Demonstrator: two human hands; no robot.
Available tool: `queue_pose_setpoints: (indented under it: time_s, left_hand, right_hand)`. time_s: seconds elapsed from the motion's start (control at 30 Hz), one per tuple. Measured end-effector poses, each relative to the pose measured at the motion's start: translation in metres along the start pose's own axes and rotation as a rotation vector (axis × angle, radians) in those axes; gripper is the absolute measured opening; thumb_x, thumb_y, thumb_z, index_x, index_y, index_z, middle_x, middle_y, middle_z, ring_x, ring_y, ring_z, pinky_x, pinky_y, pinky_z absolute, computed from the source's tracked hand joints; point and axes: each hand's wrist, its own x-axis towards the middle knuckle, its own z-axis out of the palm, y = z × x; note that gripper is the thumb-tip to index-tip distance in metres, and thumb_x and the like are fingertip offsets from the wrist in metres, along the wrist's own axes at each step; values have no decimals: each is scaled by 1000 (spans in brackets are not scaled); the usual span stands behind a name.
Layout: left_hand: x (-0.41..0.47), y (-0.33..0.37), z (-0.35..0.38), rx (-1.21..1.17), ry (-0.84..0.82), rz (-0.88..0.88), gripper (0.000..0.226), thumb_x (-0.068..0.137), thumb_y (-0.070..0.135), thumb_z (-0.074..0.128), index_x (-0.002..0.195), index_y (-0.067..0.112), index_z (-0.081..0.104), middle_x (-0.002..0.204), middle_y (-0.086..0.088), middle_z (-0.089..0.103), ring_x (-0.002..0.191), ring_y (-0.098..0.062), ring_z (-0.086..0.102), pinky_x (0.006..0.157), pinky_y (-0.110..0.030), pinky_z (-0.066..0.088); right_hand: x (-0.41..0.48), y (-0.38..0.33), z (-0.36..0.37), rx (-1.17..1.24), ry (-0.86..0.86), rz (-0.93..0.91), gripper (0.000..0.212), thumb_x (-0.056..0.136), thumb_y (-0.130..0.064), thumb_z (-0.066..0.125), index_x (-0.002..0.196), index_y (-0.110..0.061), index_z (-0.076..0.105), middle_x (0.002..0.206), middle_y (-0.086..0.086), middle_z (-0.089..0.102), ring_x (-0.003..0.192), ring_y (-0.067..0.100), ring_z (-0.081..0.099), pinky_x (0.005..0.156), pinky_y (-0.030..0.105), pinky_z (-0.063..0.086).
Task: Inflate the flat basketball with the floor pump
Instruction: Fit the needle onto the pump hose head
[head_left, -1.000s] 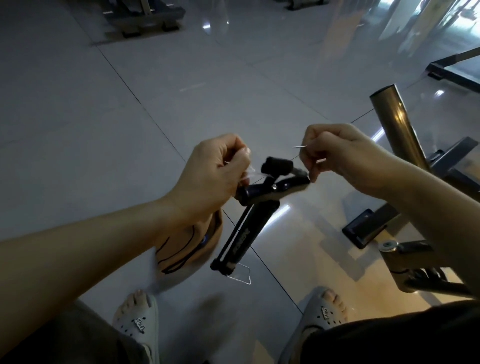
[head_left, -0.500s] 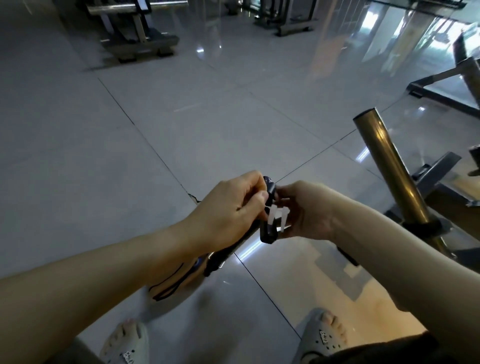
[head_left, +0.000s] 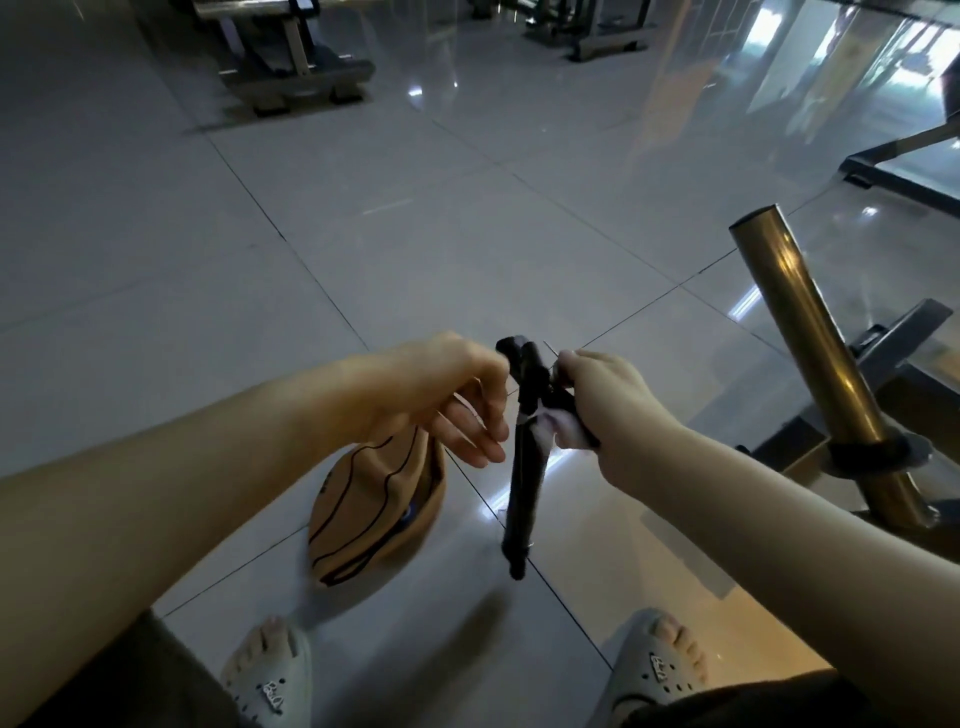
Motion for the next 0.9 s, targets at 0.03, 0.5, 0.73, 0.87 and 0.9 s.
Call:
queue_pose_setpoints:
  time_s: [0.03,0.5,0.73,0.87,0.9]
  left_hand:
    - [2,0,0,-62,-9,-37,25,94,22,57,87,-2,63,85,-22,73,87,-39,74,77,-46,62]
    - [11,-17,29,225,27,266,14,103,6,49,105,-4,58,87,-21,68,60,-15,64,59,-26,55]
    - [9,-29,-7,216,205,183,10,102,18,56,104,8,59,89,-18,74,56,-16,64,59,-31,55]
    - [21,-43,-11,240,263,84,15,102,18,59,106,4,58,84,-19,72,42,-7,55,40,-19,42]
    - [24,-46,-10,281,264,86,13,101,17,59,105,4,58,83,-17,71,43,-5,56,41,-19,43]
  right_hand:
    - [0,3,4,-52,-4,-59,21,99,-16,37,84,-6,48,77,20,48,55,24,47,48,29,33]
    - [15,7,-11,-405,110,-352,34,100,-33,35,81,-9,49,68,11,52,59,32,54,49,36,41]
    - [24,6,-54,-385,112,-231,31,102,-27,32,90,-5,50,65,16,55,47,24,48,40,29,36]
    - [17,25,-38,-560,151,-374,38,99,-33,31,88,-1,48,78,21,58,70,40,56,61,51,51]
    - [15,29,-36,-564,146,-375,36,98,-32,31,88,-2,47,79,21,58,69,40,55,62,51,51]
